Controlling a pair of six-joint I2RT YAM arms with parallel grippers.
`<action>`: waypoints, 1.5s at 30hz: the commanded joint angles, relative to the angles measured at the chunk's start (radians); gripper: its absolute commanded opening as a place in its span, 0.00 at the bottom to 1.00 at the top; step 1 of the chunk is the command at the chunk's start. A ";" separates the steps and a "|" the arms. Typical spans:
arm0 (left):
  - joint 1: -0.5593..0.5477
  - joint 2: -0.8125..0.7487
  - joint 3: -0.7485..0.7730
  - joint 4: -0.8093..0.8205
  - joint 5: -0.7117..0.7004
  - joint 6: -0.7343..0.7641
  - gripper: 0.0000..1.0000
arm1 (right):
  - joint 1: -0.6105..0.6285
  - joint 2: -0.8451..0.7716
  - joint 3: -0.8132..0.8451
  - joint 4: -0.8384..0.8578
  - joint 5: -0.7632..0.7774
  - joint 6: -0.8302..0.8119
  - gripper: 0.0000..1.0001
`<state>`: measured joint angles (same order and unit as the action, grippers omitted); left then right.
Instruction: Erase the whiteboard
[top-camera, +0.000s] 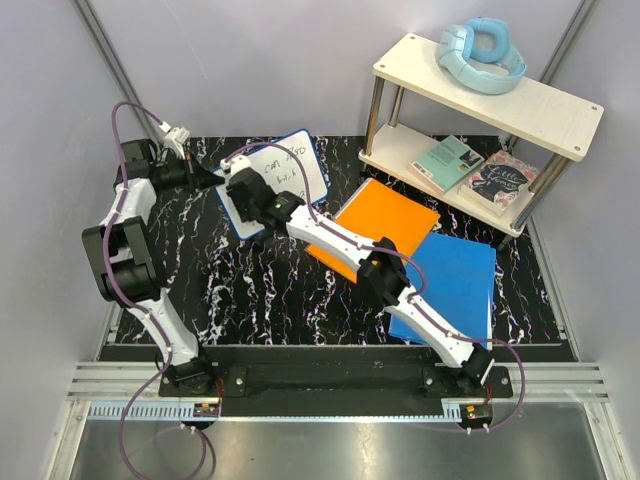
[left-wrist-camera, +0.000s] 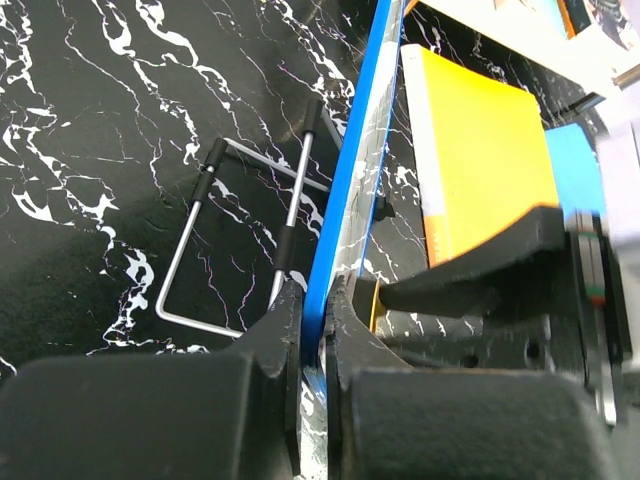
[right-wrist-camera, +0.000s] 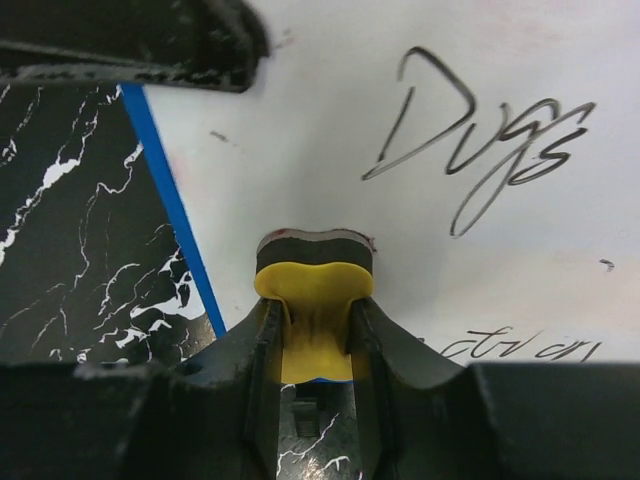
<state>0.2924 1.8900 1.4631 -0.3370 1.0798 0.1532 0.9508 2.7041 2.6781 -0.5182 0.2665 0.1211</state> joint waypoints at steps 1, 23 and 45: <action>-0.036 -0.045 -0.046 -0.149 -0.165 0.177 0.00 | -0.165 -0.021 -0.055 0.075 0.115 0.072 0.00; -0.038 -0.069 -0.049 -0.238 -0.199 0.275 0.00 | -0.265 -0.130 -0.225 0.259 0.076 0.031 0.00; -0.038 -0.095 -0.049 -0.252 -0.202 0.281 0.00 | -0.070 -0.129 -0.244 0.363 -0.084 0.025 0.00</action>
<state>0.2707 1.8130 1.4364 -0.5732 1.0214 0.2874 0.8112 2.5359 2.4214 -0.1711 0.2562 0.1383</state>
